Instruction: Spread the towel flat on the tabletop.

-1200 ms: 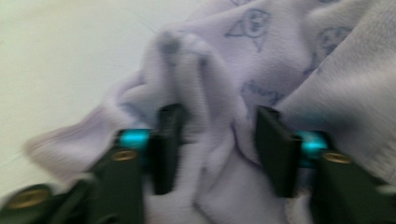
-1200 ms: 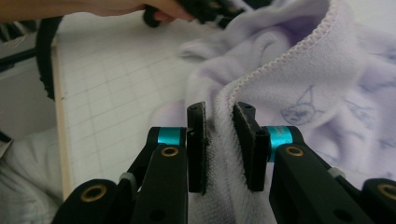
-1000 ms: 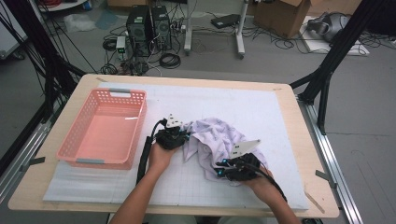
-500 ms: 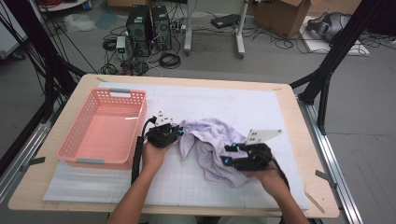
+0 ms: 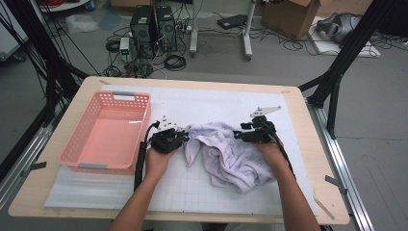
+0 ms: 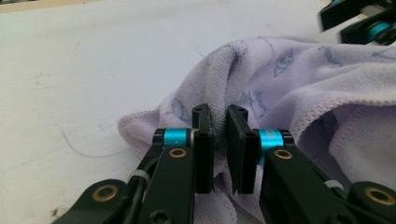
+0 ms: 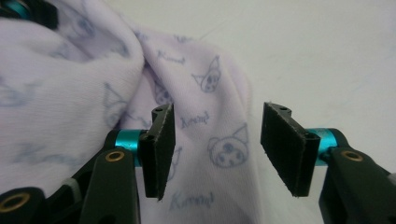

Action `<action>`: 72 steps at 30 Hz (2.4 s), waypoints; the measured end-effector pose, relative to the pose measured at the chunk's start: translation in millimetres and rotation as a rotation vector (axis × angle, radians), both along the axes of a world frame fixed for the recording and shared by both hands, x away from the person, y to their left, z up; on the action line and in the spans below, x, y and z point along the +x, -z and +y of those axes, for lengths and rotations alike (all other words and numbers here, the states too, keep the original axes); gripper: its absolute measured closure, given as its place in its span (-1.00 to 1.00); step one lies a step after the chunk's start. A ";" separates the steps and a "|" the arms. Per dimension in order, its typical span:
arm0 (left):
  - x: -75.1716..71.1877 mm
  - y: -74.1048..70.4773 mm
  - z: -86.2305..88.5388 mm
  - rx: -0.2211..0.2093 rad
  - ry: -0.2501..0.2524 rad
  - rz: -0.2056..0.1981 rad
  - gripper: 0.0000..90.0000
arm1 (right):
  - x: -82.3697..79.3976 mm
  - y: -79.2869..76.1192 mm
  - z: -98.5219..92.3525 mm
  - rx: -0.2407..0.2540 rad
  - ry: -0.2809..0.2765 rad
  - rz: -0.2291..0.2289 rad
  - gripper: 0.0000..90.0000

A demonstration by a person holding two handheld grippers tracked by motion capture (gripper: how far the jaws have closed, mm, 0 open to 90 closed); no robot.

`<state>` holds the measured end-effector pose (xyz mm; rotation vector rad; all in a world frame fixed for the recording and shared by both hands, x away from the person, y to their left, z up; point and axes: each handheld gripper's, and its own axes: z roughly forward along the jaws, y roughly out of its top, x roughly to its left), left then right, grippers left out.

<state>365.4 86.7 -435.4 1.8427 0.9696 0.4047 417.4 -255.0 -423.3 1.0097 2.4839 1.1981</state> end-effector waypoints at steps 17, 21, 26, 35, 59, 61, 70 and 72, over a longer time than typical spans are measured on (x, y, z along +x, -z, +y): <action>2.6 -3.3 8.1 -0.029 -0.066 -0.032 0.55 | 19.8 -6.3 0.0 -0.089 0.109 -0.107 0.90; 3.7 -1.2 2.9 -0.015 -0.098 -0.022 0.28 | 17.4 -18.3 -17.8 -0.115 0.228 -0.170 0.90; 2.4 -1.8 -2.9 -0.022 -0.092 -0.024 0.01 | 11.0 -33.4 -52.5 -0.139 0.519 -0.237 0.90; -3.8 -10.5 -30.0 0.004 0.050 -0.048 -0.05 | 0.5 -30.9 -64.5 -0.093 0.497 -0.189 0.53; -16.0 -16.8 -162.3 0.033 0.396 0.054 -0.17 | -84.4 -6.7 -118.5 -0.047 0.434 -0.180 0.07; -15.9 -11.3 -173.2 0.063 0.388 0.065 -0.19 | -86.4 -4.7 -119.1 -0.046 0.426 -0.176 0.07; -11.9 -5.5 -184.6 0.109 0.399 0.078 0.68 | -88.7 -5.1 -117.7 -0.012 0.405 -0.170 0.07; -8.2 -11.9 -175.0 0.059 0.364 0.065 0.71 | -88.8 -4.2 -118.4 -0.013 0.407 -0.166 0.07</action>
